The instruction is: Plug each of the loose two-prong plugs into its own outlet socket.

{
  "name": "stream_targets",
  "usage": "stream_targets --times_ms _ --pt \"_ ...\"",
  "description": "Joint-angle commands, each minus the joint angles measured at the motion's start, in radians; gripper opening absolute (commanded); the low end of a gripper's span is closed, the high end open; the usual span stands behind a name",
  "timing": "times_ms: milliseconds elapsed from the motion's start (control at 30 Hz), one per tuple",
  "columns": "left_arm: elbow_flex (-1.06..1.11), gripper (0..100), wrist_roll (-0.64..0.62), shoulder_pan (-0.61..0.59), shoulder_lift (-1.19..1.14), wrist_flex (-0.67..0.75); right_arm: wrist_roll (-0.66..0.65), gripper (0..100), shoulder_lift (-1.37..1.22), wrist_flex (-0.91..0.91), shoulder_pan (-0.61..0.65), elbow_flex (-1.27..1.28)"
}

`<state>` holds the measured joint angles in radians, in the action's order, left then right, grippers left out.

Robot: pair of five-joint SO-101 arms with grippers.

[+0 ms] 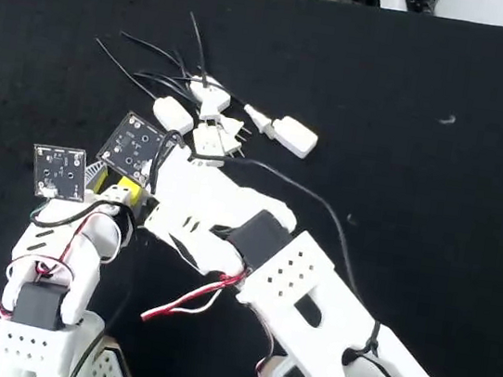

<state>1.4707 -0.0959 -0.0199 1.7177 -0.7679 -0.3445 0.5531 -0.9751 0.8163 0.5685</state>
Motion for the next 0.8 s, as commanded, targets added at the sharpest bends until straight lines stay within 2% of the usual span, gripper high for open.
stream_targets --times_ms 0,400,533,667,767 --pt "-0.007 16 0.003 -0.002 -0.003 -0.009 0.002 1.1 0.041 -0.003 0.011 -0.085" --pt "-0.01 16 0.003 -0.012 -0.002 -0.026 0.002 1.1 0.041 -0.008 -0.008 -0.081" --pt "-0.068 16 0.003 -0.076 -0.002 -0.077 -0.002 1.1 0.041 -0.063 -0.058 -0.082" --pt "-0.151 16 0.009 -0.166 -0.003 -0.193 -0.117 1.1 0.041 -0.153 -0.1 -0.082" --pt "-0.127 16 0.123 -0.197 -0.009 -0.261 -0.247 1.1 0.041 -0.218 -0.109 -0.082"
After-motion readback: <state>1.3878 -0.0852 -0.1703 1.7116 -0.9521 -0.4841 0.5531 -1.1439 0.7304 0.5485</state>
